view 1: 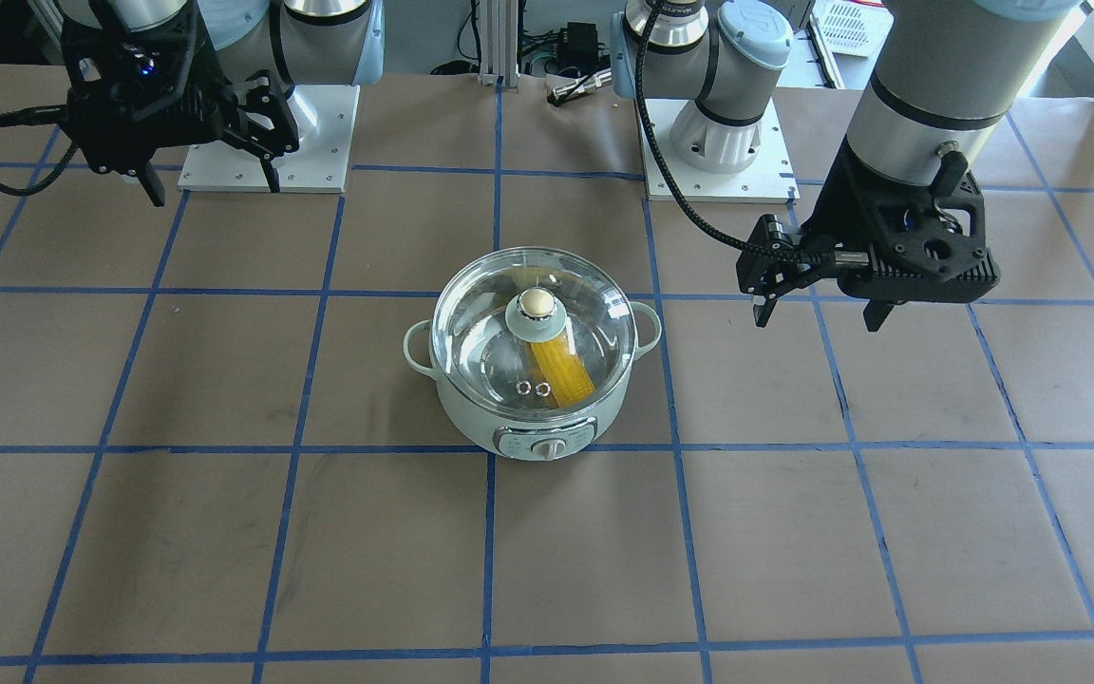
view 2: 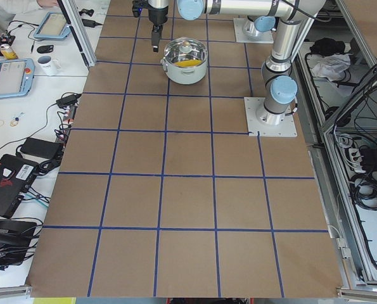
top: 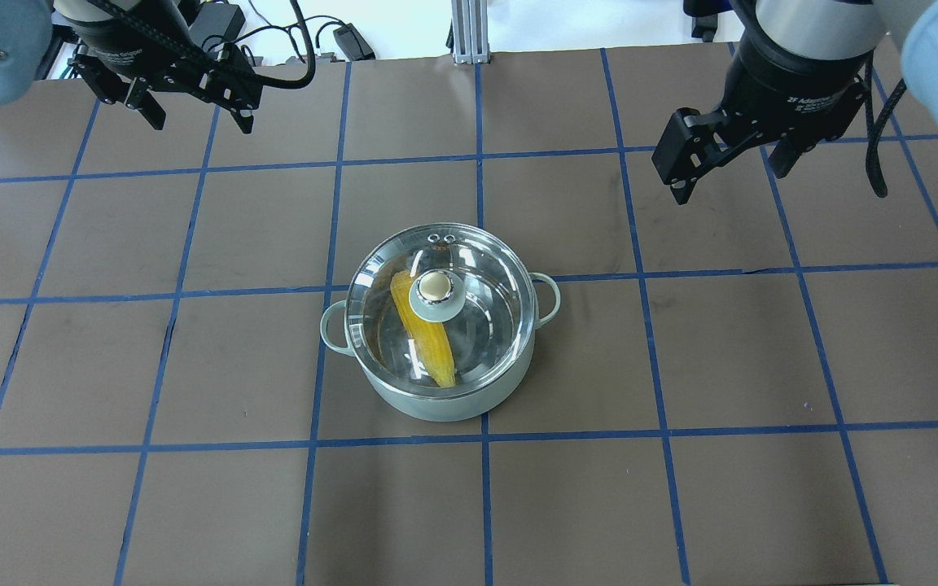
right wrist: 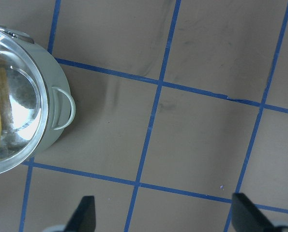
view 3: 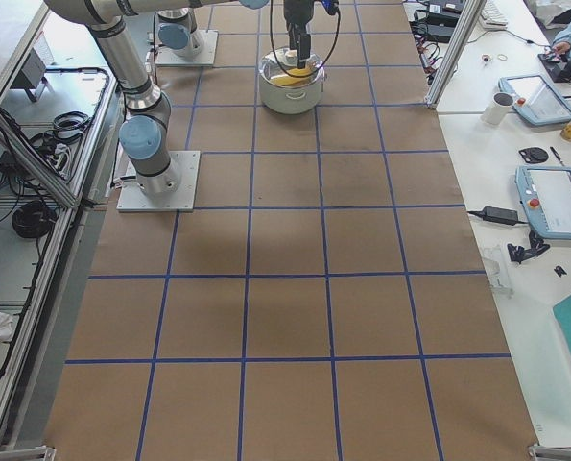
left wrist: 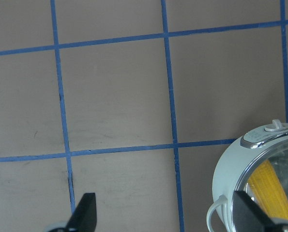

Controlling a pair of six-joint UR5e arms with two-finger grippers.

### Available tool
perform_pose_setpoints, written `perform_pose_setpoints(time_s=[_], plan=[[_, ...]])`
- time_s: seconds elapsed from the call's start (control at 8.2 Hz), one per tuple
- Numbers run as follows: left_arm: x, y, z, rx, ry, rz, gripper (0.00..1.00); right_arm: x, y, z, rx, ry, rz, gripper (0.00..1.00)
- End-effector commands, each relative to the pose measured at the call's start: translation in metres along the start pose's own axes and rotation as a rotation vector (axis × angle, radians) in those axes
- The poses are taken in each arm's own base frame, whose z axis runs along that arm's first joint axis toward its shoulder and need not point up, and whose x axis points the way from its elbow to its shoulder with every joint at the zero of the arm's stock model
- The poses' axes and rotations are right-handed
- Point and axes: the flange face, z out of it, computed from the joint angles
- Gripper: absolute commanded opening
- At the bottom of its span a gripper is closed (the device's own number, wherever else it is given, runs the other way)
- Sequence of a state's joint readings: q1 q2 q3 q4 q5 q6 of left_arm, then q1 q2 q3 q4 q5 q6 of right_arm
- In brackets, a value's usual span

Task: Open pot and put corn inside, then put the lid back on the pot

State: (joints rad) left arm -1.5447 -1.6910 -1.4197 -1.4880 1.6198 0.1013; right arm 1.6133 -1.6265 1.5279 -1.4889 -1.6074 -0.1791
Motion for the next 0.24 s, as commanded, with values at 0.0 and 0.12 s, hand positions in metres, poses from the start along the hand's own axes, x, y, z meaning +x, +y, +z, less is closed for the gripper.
perform_pose_setpoints(time_s=[0.0, 0.12], plan=[[0.0000, -0.0010, 0.0027, -0.005, 0.000, 0.000, 1.00, -0.0014, 0.0001, 0.0008, -0.002, 0.003, -0.004, 1.00], [0.0000, -0.0005, 0.0020, -0.005, 0.000, 0.000, 1.00, -0.0015, -0.0001, 0.0001, 0.000, 0.002, -0.002, 1.00]])
